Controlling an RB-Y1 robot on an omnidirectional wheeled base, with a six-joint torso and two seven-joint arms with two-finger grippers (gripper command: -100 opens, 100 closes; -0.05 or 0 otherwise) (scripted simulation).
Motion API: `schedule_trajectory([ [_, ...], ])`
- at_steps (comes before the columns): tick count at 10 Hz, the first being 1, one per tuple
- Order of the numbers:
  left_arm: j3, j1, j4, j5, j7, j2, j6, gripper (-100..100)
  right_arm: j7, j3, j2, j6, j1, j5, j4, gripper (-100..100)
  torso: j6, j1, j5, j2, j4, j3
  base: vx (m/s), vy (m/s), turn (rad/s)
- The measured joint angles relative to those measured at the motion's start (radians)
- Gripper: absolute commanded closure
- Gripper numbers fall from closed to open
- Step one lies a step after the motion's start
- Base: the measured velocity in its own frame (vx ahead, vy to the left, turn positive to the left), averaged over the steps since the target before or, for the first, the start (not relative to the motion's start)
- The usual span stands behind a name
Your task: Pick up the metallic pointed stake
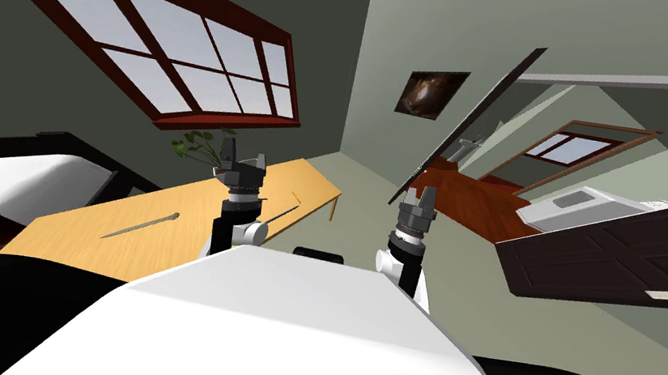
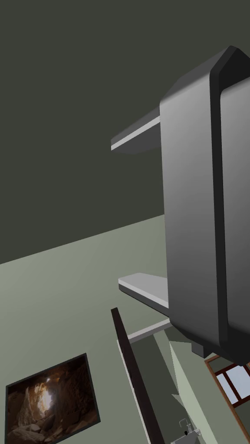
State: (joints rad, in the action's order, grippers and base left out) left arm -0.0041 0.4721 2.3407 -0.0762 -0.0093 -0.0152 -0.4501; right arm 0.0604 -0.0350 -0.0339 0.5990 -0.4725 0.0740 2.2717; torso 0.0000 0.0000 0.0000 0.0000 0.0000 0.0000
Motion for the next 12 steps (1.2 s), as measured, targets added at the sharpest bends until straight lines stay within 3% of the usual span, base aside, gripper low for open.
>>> schedule_trajectory([
  [4,0.021,0.017,-0.041,-0.01,0.034,0.104,0.044,-100,0.0,0.0,0.0,0.0,0.0,0.0,0.0,0,0.0,0.001,0.0,0.0,0.0,0.0,-0.004,0.003,-0.056],
  [6,0.031,0.034,-0.076,-0.012,0.06,0.137,0.086,-100,0.0,0.0,0.0,0.0,0.0,0.0,0.0,0,0.0,0.001,0.0,0.001,0.0,0.0,-0.01,0.007,-0.071],
  [9,0.05,0.061,-0.109,-0.017,0.099,0.157,0.154,-100,0.0,0.0,0.0,0.0,0.0,0.0,0.0,0,0.0,0.001,0.0,0.001,0.0,0.0,-0.009,0.008,-0.07],
  [10,0.059,0.063,-0.149,-0.018,0.116,0.162,0.175,-100,0.0,0.0,0.0,0.0,0.0,0.0,0.0,0,0.0,0.001,0.0,0.001,0.0,0.0,-0.01,0.008,-0.027],
  [12,0.083,0.101,-0.15,-0.028,0.152,0.178,0.22,-100,0.0,0.0,0.0,0.0,0.0,0.0,0.0,0,0.0,0.001,0.0,0.001,0.0,0.001,-0.012,0.008,-0.083],
])
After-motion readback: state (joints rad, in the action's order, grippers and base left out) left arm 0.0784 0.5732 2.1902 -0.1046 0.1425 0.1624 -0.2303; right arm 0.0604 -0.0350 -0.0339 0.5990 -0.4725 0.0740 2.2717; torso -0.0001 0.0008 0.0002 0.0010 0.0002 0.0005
